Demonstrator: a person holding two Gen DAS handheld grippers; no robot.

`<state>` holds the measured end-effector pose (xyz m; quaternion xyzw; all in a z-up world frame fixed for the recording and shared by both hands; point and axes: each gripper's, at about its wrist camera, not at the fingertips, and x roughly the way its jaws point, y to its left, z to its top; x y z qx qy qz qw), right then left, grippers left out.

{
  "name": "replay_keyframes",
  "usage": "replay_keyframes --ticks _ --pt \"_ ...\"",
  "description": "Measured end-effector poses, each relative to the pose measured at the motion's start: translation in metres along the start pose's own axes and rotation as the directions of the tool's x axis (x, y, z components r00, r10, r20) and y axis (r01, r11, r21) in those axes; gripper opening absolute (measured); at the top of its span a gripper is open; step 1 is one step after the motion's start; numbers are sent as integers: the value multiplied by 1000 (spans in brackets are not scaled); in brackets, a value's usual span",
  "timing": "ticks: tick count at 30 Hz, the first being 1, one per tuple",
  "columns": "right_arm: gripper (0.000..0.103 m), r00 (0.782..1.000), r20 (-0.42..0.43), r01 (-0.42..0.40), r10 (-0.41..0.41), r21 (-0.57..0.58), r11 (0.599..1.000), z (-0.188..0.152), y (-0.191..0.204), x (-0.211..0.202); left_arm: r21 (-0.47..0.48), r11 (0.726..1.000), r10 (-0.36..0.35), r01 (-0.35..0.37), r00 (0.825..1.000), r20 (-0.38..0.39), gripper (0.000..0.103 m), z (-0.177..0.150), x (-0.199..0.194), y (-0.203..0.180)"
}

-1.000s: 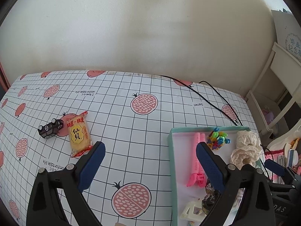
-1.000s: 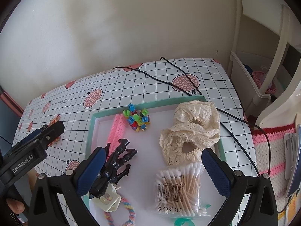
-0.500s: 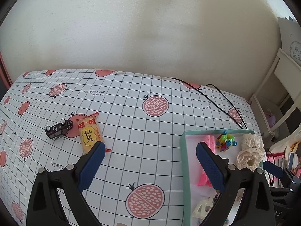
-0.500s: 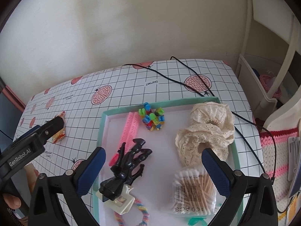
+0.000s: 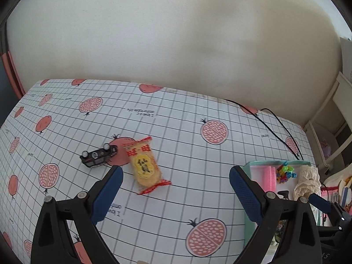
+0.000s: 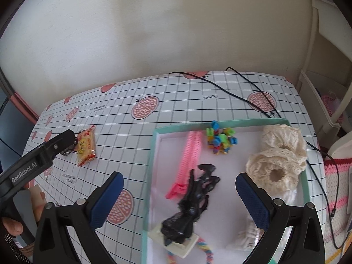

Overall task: Organize objects
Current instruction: 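Move the left tool to the black toy car while the right tool moves to the snack packet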

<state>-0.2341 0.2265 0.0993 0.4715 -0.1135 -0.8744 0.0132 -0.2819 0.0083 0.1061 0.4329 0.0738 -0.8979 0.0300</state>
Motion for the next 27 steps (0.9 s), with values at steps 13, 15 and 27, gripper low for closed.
replay_keyframes --ticks 13,15,27 --pt "103 997 6 -76 76 -42 996 -1 58 9 -134 990 39 -40 999 -8 97 12 -1 87" --pt "103 996 9 -87 88 -54 995 -2 67 10 -170 985 36 -37 999 -8 97 14 -1 104" --pt "103 994 -53 -104 98 -135 985 9 127 48 -164 986 27 -33 999 -34 97 31 26 158"
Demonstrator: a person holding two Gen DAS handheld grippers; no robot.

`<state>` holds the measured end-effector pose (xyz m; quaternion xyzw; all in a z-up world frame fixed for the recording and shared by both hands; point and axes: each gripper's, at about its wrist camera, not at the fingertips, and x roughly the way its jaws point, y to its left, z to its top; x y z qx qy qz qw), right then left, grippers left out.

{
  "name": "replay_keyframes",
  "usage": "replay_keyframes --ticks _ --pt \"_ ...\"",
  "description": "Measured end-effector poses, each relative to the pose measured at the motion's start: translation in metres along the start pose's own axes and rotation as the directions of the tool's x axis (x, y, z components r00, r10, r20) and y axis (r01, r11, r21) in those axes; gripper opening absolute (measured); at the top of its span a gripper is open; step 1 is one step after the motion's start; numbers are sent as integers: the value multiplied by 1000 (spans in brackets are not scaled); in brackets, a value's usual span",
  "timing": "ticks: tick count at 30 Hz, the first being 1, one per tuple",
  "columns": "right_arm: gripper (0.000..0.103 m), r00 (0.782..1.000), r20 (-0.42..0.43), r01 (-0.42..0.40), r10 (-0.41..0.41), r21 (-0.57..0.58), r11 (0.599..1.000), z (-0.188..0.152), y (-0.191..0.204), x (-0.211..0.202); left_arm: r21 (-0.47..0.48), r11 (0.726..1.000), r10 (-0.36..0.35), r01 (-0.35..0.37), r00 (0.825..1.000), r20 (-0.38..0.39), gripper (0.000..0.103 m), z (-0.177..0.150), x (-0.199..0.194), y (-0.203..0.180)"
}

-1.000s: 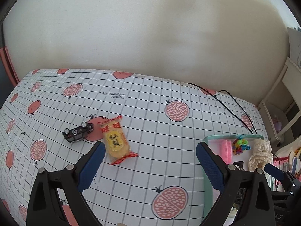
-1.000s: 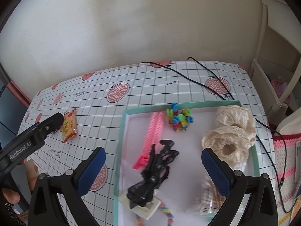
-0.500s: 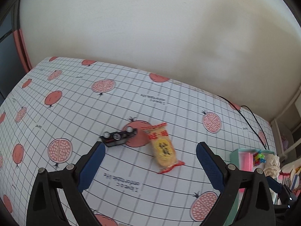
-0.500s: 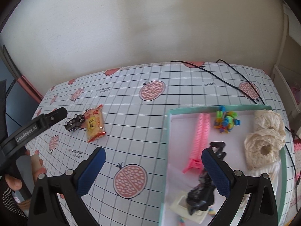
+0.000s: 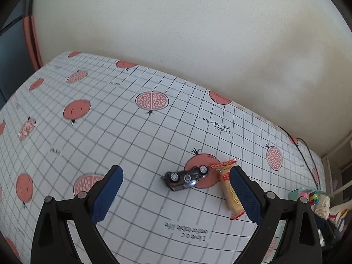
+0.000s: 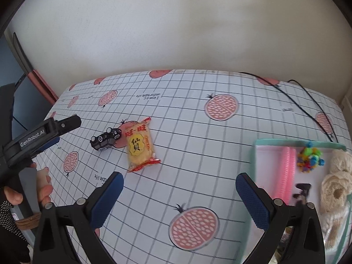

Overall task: Organize objects
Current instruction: 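Move the left tool to the black toy car while the right tool moves to the snack packet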

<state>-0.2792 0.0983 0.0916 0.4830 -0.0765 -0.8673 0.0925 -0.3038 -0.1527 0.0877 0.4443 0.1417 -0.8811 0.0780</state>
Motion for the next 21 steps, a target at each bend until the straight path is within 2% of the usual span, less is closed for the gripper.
replay_keyframes --ticks 4,11,21 --pt "103 999 -39 -10 10 -10 1000 11 17 28 67 998 7 -6 1000 -7 97 5 15 4" --pt "103 995 -101 9 -15 -66 998 21 47 77 119 992 -46 51 998 -50 97 2 50 7" --pt "99 988 -137 51 -70 -133 990 25 61 111 180 979 -79 98 990 -114 97 -4 75 -2"
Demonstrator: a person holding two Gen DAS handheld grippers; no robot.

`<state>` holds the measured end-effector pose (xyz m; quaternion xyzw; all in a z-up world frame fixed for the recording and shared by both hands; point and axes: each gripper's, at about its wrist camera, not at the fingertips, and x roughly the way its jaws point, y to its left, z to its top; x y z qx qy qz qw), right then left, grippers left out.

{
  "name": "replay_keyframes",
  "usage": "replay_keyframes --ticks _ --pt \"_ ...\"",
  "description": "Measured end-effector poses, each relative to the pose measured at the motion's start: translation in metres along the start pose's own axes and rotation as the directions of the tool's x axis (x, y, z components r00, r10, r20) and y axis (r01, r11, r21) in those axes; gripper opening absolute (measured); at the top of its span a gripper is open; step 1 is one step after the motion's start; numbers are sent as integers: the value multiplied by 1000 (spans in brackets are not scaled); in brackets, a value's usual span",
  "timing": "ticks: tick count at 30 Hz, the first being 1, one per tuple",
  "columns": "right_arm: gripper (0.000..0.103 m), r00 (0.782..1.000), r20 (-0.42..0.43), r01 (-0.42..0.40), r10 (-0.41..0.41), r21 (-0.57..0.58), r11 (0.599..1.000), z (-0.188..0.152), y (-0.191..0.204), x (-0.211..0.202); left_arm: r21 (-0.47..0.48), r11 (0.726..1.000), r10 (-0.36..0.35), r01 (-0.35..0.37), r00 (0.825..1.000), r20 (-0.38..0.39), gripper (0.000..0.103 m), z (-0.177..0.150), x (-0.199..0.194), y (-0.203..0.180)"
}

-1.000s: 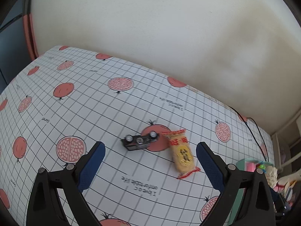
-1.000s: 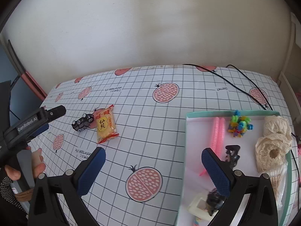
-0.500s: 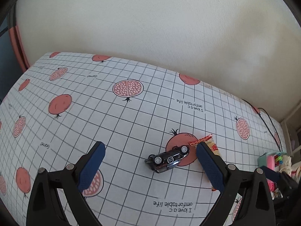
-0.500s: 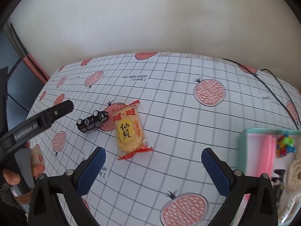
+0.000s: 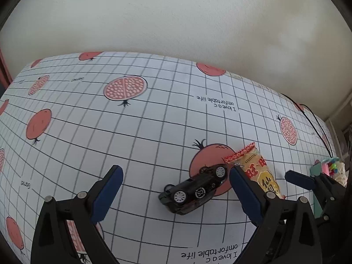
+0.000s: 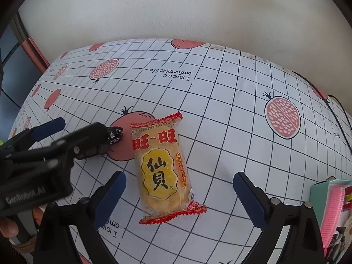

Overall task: Organize objects
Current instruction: 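Move the left tool to the black toy car while the right tool moves to the snack packet, then grasp the black toy car with the left tool while the right tool grasps the yellow snack packet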

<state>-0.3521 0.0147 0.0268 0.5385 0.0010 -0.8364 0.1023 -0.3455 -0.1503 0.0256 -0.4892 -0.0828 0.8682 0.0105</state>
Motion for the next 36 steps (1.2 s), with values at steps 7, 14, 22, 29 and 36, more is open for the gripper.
replay_keyframes --ticks 7,14,22,29,36 --pt "93 1000 8 22 -22 -8 1000 3 -2 4 31 1000 6 -5 1000 -29 97 -1 10 -12" --pt "80 999 13 47 -46 -18 999 5 -7 2 39 999 27 -26 999 -31 97 0 11 -15" --pt "61 996 15 87 -86 -26 996 5 -12 -2 33 999 37 -36 999 -27 96 -1 12 -14" --pt "46 996 -2 91 -91 -8 996 7 -21 -6 66 996 60 -58 998 -31 80 -3 10 -16" --pt "44 995 -22 93 -93 7 996 3 -29 -11 87 992 93 -89 995 -38 58 -9 7 -19"
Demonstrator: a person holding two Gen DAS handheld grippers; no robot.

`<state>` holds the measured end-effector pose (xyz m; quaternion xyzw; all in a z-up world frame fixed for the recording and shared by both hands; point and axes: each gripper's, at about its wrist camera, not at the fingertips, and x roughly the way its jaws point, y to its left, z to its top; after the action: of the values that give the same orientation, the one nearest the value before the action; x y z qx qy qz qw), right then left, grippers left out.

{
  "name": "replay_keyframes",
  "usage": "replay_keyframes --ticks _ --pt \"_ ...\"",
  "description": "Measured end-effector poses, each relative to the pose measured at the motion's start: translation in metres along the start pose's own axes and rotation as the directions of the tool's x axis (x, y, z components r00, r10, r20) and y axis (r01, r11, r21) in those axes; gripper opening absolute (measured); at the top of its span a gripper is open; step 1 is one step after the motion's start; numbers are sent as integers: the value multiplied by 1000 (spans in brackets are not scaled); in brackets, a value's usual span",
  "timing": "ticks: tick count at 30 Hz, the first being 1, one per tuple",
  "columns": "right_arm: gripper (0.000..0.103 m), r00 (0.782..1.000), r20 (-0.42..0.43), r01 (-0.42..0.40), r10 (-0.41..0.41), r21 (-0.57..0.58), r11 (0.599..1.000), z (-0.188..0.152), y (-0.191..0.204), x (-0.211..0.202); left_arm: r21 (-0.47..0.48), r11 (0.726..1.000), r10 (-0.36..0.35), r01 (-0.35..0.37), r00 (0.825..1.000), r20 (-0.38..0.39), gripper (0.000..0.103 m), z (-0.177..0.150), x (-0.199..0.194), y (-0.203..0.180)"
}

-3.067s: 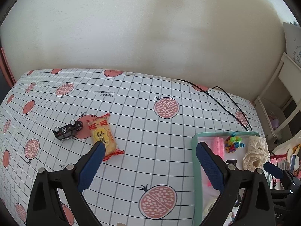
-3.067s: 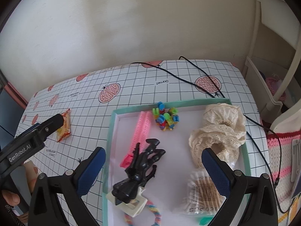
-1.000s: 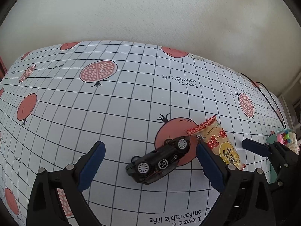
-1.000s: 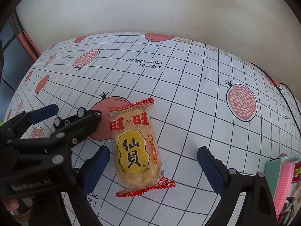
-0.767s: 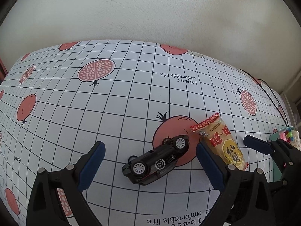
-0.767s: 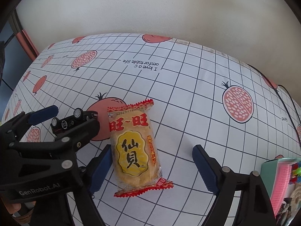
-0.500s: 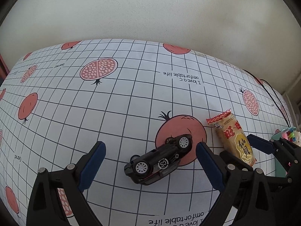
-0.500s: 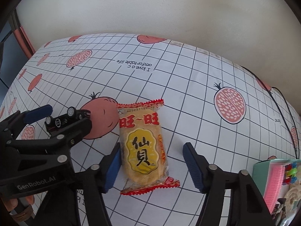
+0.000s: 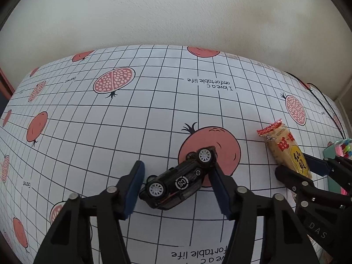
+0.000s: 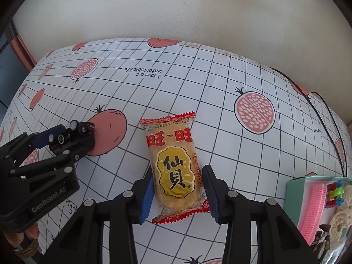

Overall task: Organize objects
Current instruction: 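Grasp the black toy car with the left tool while the right tool grasps the yellow snack packet, then carry the toy car with the left tool while the right tool carries the snack packet over the tray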

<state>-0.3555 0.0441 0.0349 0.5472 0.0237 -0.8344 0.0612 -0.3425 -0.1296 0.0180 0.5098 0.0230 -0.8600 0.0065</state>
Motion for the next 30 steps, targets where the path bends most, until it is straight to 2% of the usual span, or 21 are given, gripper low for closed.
replay_keyframes --ticks 2,10,11,13,23,30 --pt "41 1000 -5 -2 2 9 1000 -2 -2 -1 3 1000 17 -17 1000 0 48 -1 -1 -2" --pt "40 1000 -31 4 -4 5 1000 -18 -6 -9 23 998 64 -64 998 -8 43 -9 -8 -13" --pt "40 999 -34 3 -3 4 1000 -21 -6 -11 21 998 66 -65 998 -11 36 -11 -10 -14" --pt "40 999 -42 -5 5 8 1000 -27 -7 -14 15 997 73 -73 997 -16 31 -15 -15 -16" --pt "40 997 -58 -40 41 25 999 -69 -18 -38 7 995 104 -104 994 -44 30 -38 -37 -30" --pt "40 998 -37 -52 53 42 998 -93 -35 -67 7 996 88 -87 995 -47 30 -49 -66 -56"
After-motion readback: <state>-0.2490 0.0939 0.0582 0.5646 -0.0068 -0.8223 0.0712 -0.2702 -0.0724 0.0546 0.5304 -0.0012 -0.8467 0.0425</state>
